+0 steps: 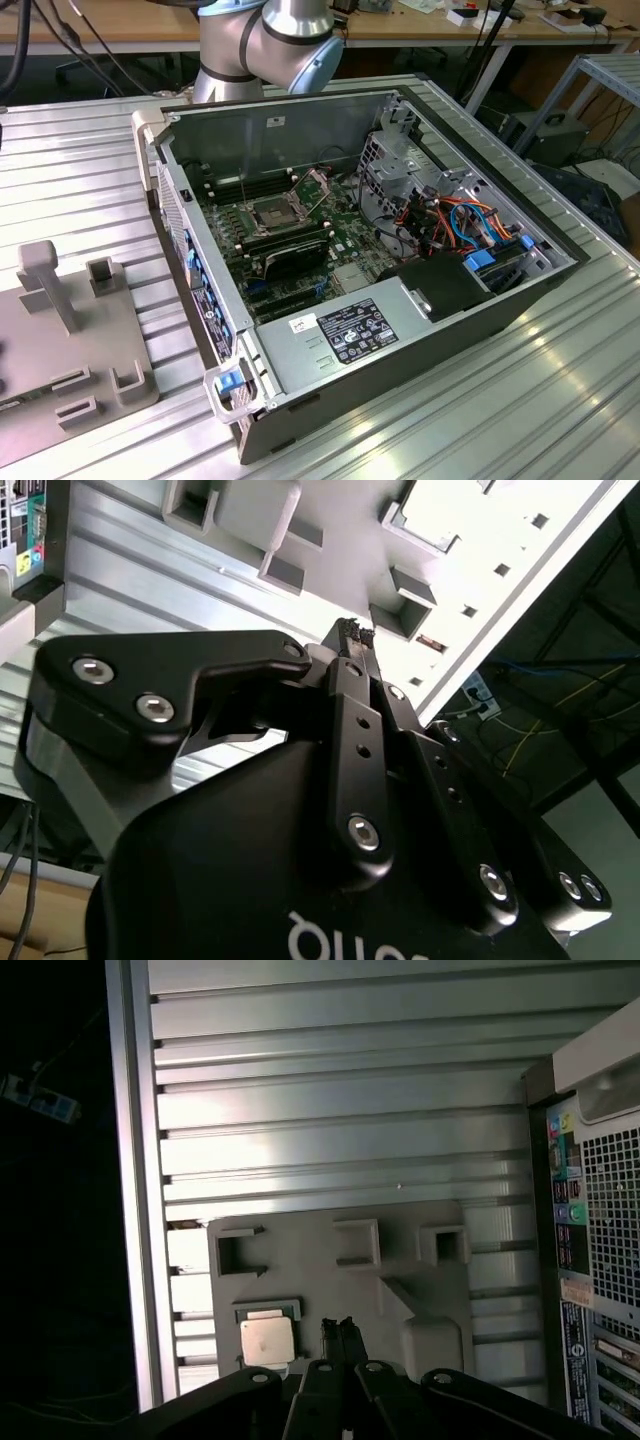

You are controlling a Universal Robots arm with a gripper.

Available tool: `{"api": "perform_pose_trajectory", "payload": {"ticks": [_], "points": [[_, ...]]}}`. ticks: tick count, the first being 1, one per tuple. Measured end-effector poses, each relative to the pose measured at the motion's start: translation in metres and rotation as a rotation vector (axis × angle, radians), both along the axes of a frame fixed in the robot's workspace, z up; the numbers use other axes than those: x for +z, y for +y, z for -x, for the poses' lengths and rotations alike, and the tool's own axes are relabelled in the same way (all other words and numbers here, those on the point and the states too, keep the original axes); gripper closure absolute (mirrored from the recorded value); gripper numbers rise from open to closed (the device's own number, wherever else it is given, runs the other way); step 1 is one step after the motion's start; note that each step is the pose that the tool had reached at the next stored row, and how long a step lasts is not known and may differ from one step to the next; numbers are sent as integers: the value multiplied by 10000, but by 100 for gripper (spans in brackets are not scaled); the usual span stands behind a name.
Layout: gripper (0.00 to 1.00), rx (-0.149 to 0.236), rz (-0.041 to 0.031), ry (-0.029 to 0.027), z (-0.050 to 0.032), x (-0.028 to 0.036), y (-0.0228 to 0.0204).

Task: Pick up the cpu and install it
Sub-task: 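Reach for the cpu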

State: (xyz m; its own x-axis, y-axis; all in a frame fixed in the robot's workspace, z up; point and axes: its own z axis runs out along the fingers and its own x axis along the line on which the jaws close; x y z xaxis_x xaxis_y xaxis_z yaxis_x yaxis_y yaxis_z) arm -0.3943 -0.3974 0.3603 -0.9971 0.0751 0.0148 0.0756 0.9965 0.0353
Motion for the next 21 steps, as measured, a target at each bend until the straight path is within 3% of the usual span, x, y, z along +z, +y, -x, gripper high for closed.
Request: {"api": "perform_pose_trajectory", "payload": {"ticks": [4,21], "points": [[89,-1,0,92,45,-52,0],[89,0,0,340,188,-205,0]]}}
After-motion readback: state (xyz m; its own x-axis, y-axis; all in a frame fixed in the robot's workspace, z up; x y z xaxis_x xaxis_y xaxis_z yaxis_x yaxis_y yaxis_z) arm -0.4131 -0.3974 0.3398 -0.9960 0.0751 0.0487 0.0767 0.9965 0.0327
